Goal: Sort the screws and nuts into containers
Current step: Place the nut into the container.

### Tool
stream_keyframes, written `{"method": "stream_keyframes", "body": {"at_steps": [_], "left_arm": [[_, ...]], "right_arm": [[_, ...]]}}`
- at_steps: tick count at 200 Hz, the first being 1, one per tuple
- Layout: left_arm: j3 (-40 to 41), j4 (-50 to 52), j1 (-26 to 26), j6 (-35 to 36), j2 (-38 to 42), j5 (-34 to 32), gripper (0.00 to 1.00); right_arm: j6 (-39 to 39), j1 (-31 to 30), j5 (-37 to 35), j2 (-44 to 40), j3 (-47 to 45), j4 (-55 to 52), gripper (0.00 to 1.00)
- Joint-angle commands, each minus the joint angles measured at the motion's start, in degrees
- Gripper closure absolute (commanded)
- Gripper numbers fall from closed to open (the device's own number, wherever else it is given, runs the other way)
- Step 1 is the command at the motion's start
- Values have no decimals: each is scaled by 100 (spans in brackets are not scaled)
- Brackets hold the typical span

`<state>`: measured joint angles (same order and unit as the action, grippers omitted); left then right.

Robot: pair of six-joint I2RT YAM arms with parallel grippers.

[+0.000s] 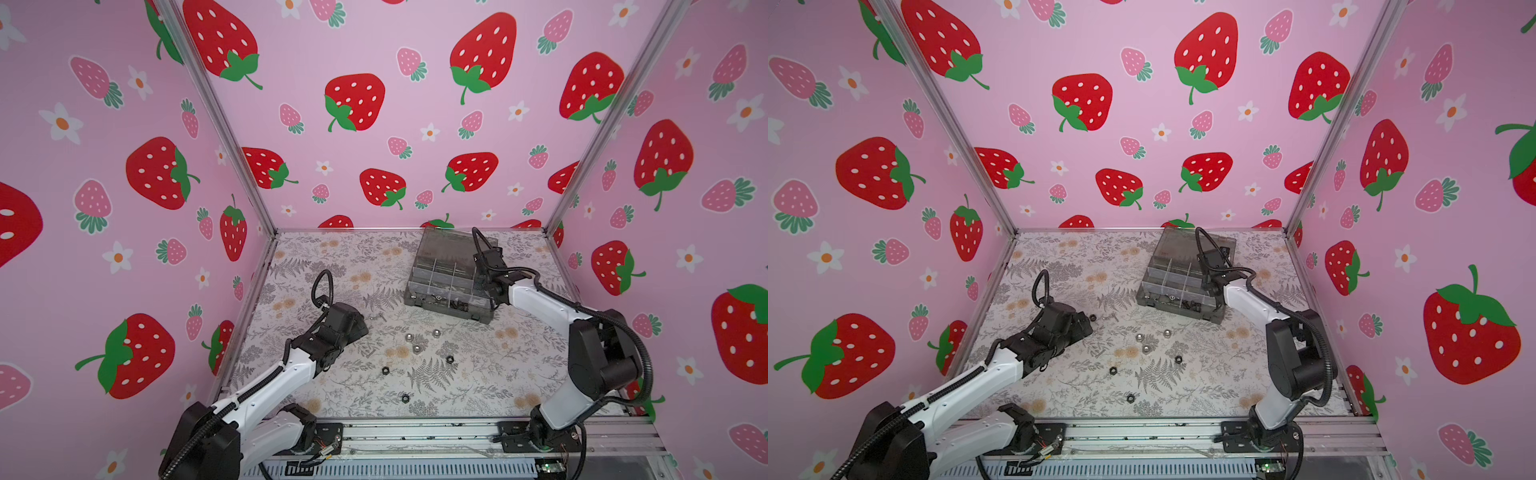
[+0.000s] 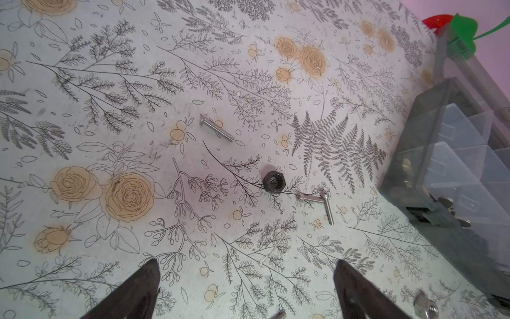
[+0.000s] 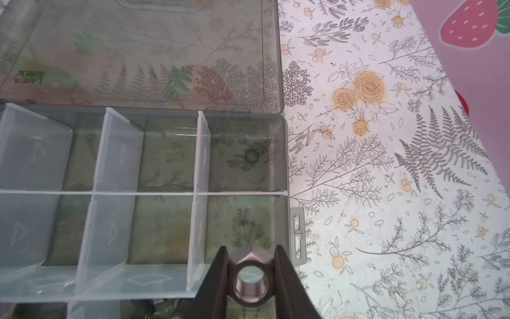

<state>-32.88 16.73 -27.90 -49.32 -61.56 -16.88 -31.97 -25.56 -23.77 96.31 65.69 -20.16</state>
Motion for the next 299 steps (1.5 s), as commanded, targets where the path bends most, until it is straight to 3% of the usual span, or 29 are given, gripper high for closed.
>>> {"method": "stream_keyframes", "body": {"at_steps": [1, 31, 63, 102, 171, 222, 261, 299], "left_arm": [[-245, 75, 42, -7, -32, -69, 1], [-202, 44, 39, -38, -3, -99, 1], [-218, 31, 44, -1, -14, -119, 0], [-254, 97, 41, -5, 10, -112, 0], [-235, 190, 44, -4, 157, -229, 1], [-188, 115, 41, -23, 109, -172, 1], [-109, 1, 39, -106, 71, -57, 1], [-53, 27, 79, -227, 31, 30, 0]], "right_arm": [[164, 116, 155, 246, 198, 94, 91], [122, 183, 361, 456, 214, 92, 88], [102, 192, 471, 468, 99, 101, 65], [186, 192, 476, 280, 99, 92, 53], [65, 124, 893, -842, -415, -33, 53], [-479, -572, 1298, -1592, -1226, -21, 53], [-778, -1447, 1318, -1326, -1267, -84, 53], [-813, -2064, 1606, -503, -1013, 21, 53]]}}
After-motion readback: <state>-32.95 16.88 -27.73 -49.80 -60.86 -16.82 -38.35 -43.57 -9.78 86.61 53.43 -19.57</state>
